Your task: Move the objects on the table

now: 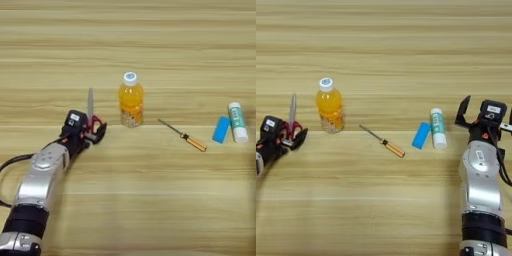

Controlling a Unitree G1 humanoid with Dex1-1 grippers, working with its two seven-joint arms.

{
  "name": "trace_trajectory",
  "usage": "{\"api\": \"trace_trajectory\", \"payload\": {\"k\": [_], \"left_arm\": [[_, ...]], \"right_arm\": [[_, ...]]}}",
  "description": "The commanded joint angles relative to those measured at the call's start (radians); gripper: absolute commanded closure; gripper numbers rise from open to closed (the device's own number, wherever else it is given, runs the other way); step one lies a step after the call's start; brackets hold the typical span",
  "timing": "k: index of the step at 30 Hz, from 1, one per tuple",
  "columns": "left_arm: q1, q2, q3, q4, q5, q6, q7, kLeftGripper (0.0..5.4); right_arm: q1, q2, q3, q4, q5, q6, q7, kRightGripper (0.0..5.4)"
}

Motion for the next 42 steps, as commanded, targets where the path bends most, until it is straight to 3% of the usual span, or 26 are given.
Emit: {"api": "trace_trajectory", "payload": {"k": [1,9,25,34,35,42], "left_arm": [[0.067,0.025,0.003,-0.103,0.009,0.082,0.009,1.53],[0.198,0.05,0.002,-0.304,-0.004,0.208,0.005,1.54],[0.342,0.032,-0.103,-0.458,-0.002,0.26,-0.022,1.54],[0.348,0.034,-0.113,-0.47,0.006,0.239,-0.005,1.54],[0.346,0.034,-0.112,-0.469,0.008,0.232,-0.005,1.25],[0.332,0.034,-0.103,-0.464,0.023,0.191,0.008,0.7]], "right_arm": [[-0.01,0.006,0.003,-0.022,-0.005,0.019,-0.008,0.0],[-0.011,0.012,0.006,-0.039,-0.008,0.03,-0.012,0.0],[-0.014,0.018,0.012,-0.051,-0.012,0.045,-0.021,0.0],[-0.01,0.017,0.014,-0.059,-0.012,0.05,-0.019,0.0],[-0.009,0.017,0.014,-0.06,-0.012,0.051,-0.019,0.0],[-0.009,0.017,0.017,-0.062,-0.013,0.056,-0.018,0.0]]}}
